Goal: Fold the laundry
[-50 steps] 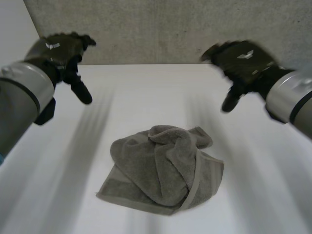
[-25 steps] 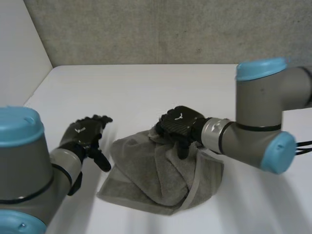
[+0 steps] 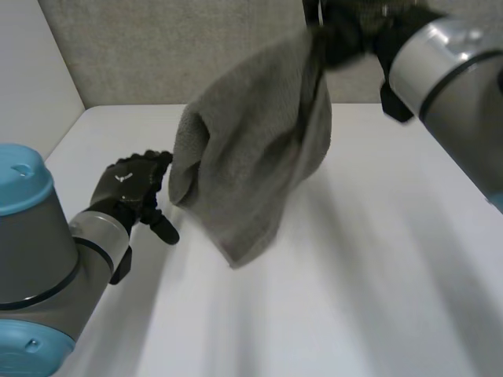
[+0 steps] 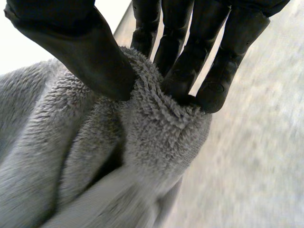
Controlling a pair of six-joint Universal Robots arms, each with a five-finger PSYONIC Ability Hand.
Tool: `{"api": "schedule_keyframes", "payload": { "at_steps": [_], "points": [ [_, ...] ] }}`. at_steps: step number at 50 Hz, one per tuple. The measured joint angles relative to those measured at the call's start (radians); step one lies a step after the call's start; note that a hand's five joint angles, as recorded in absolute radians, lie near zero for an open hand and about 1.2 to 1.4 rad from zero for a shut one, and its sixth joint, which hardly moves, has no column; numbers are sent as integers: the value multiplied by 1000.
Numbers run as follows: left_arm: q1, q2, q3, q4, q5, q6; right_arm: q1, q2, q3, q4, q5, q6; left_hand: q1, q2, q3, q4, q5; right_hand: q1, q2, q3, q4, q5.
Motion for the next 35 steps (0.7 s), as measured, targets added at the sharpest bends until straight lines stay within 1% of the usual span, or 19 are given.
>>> {"api": "schedule_keyframes", "payload": {
  "at_steps": [3,4,7,9,12,16,18,20,21,23,28,30,31,32,33,34,35],
  "points": [
    [5,28,-3,7,0,0,-10,0,69,165,-21,-149,0,0,0,0,0,0,0,1,0,0],
    [6,32,-4,9,0,1,-12,2,88,194,-25,-184,0,0,0,0,0,0,0,1,0,0],
    [7,42,-10,18,0,1,-21,13,217,332,-47,-382,0,0,0,0,0,0,0,1,0,0],
    [7,44,-13,23,0,1,-28,20,328,401,-61,-508,0,0,0,0,0,0,0,1,0,0],
    [5,43,-15,27,0,2,-33,23,462,451,-82,-615,0,0,0,0,0,0,0,1,0,0],
    [4,38,-13,29,1,2,-36,12,564,479,-121,-666,0,0,0,0,0,0,0,1,0,0],
    [3,34,-11,30,1,2,-42,-12,605,497,-167,-676,0,0,0,0,0,0,0,1,0,0],
    [3,32,-10,30,1,2,-47,-25,616,505,-188,-677,0,0,0,0,0,0,6,1,0,0],
    [3,30,-9,30,1,3,-60,-44,624,514,-215,-680,0,0,0,0,0,0,9,1,0,0],
    [2,27,-8,30,1,3,-81,-66,630,523,-243,-687,0,0,0,0,0,0,9,1,0,0],
    [0,23,-7,31,3,10,-132,-97,638,534,-274,-726,0,0,0,0,0,-16,-7,-15,-16,-17],
    [-4,15,0,36,7,24,-157,-105,647,533,-277,-756,0,0,0,0,0,-452,-453,-450,-448,-444],
    [-6,12,4,38,9,29,-161,-107,649,532,-276,-761,0,0,0,0,0,-576,-576,-552,-548,-571],
    [-13,4,13,40,16,43,-171,-110,653,528,-276,-768,0,0,0,0,0,-773,-777,-772,-766,-805],
    [-19,-2,21,40,22,53,-177,-113,654,526,-276,-770,0,0,0,0,0,-868,-872,-869,-841,-883],
    [-32,-14,38,42,35,74,-188,-118,658,519,-277,-770,0,0,0,0,0,-1001,-1003,-1012,-1003,-1025],
    [-47,-29,55,42,49,96,-199,-124,661,509,-277,-766,0,0,0,0,0,-1061,-1060,-1079,-1071,-1086]
  ]
}}
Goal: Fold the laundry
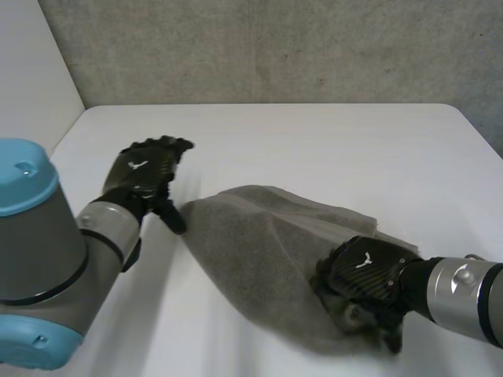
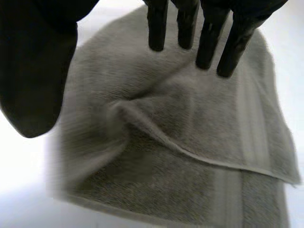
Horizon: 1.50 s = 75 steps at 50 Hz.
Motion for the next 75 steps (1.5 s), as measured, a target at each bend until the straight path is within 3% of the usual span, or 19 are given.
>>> {"api": "schedule_keyframes", "payload": {
  "at_steps": [9,15,22,27,37,53,69,75],
  "points": [
    [-130,-134,168,-2,103,173,-123,-94,8,-169,-41,227,0,0,0,0,0,-32,-10,-22,-11,-1],
    [-191,-250,304,-11,121,249,-308,-153,42,-264,-101,408,0,2,2,2,0,-32,-10,-22,-11,-1],
    [-230,-363,431,-66,159,267,-488,-170,112,-289,-184,437,13,17,17,16,0,-32,-10,-22,-11,-1],
    [-263,-422,490,-121,238,265,-563,-169,173,-317,-235,430,13,20,18,18,0,-32,-10,-22,-11,-1],
    [-346,-452,497,-161,360,284,-597,-156,251,-406,-263,430,24,29,29,29,0,-32,-10,-22,-11,-1],
    [-409,-515,490,-261,411,648,-608,-141,282,-441,-261,429,156,161,161,160,120,-32,-9,-22,-11,-1],
    [-449,-552,490,-260,411,667,-609,-138,297,-457,-261,428,277,282,282,282,240,-32,-9,-22,-10,-1],
    [-456,-561,490,-261,410,667,-609,-132,299,-458,-261,427,549,544,543,543,497,-32,-9,-22,-10,-1]
  ]
}}
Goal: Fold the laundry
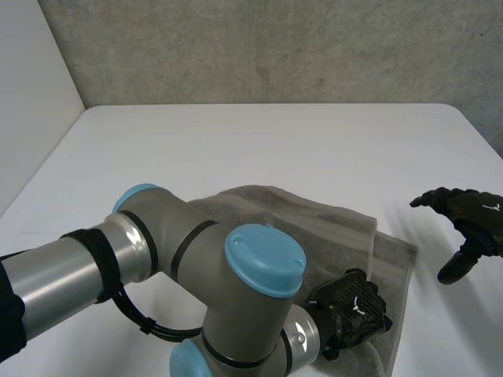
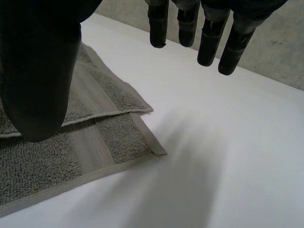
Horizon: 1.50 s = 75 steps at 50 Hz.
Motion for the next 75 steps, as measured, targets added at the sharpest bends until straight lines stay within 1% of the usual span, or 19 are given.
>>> {"api": "schedule_keyframes", "payload": {
  "at_steps": [2,6,9,12,15,18,20,23,27,34,40,45,49,53,56,61,64,69,75],
  "points": [
    [0,1,1,1,-1,2,0,4,1,0,0,0,154,165,158,159,158,0,0,0,0,0],
    [1,5,7,3,-8,20,2,6,2,0,0,-1,355,373,373,374,371,0,0,0,0,0],
    [6,14,18,10,-24,48,3,7,4,0,0,-1,419,459,459,460,438,0,0,0,0,0],
    [18,34,38,28,-74,79,5,7,7,0,0,0,438,487,489,487,459,0,0,0,0,0],
    [47,80,57,77,-189,101,11,9,10,-4,1,3,441,500,502,502,468,0,0,0,0,0],
    [72,115,55,115,-270,105,19,11,11,-7,2,8,441,503,505,505,468,0,0,0,0,0],
    [113,171,35,169,-377,107,44,14,8,-12,5,20,441,506,507,506,483,0,0,0,0,0],
    [165,236,-12,218,-453,105,92,17,0,-16,10,47,441,507,508,507,483,0,0,0,0,0],
    [240,333,-116,263,-497,102,180,23,-19,-18,24,114,441,507,508,509,483,0,0,0,0,0],
    [305,437,-276,294,-497,94,344,57,-94,-30,89,313,441,508,509,509,483,0,0,0,0,0],
    [322,491,-403,323,-491,83,487,124,-205,-91,226,500,441,508,509,510,483,0,0,0,0,0],
    [348,542,-495,348,-490,78,578,181,-304,-128,330,540,441,508,509,510,483,0,0,0,0,0],
    [368,579,-559,365,-490,75,640,218,-382,-131,362,522,441,508,509,510,483,0,0,0,0,0],
    [377,612,-620,381,-490,65,700,272,-478,-104,370,445,441,508,509,510,483,0,0,0,0,0],
    [379,639,-668,395,-489,51,747,339,-584,-52,370,335,441,508,509,510,483,0,0,0,0,0],
    [379,694,-759,424,-487,20,818,484,-809,68,358,140,441,508,509,510,483,0,0,0,0,0],
    [378,726,-808,444,-487,9,839,576,-949,146,332,69,441,508,509,510,483,0,0,0,0,0],
    [378,775,-882,478,-486,2,849,740,-1194,281,263,24,441,508,509,510,483,0,0,0,0,0],
    [377,820,-944,501,-487,2,846,933,-1457,411,174,26,441,508,509,510,483,0,0,0,0,0]
  ]
}}
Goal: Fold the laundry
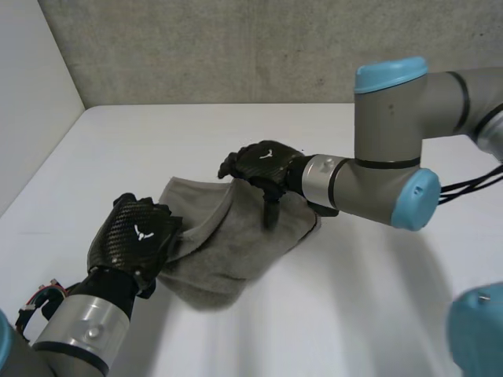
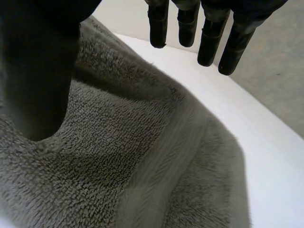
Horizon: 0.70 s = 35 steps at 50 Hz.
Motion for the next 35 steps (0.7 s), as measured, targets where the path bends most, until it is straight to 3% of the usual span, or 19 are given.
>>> {"api": "schedule_keyframes", "payload": {
  "at_steps": [11,14,16,19,26,31,35],
  "points": [
    [0,35,-50,17,0,1,6,164,-158,31,-55,5,0,0,0,0,0,63,57,65,45,72],
    [0,37,-54,26,1,2,10,179,-171,22,-47,3,0,0,0,0,0,408,411,417,390,428],
    [3,36,-51,37,2,3,14,179,-185,5,-32,1,0,0,0,0,0,791,800,789,767,804],
    [14,32,-38,58,6,4,17,169,-204,-24,-2,2,0,0,0,0,0,1074,1066,1058,1042,1075],
    [72,-8,76,149,47,9,19,86,-285,-194,207,-1,0,0,1,0,0,1097,1093,1100,1082,1105],
    [101,-107,316,229,74,10,13,-33,-327,-381,365,-4,0,0,1,0,0,1098,1093,1100,1082,1105],
    [107,-195,574,269,18,3,7,-148,-315,-509,442,0,0,1,1,0,15,1098,1093,1100,1082,1105]
  ]
}}
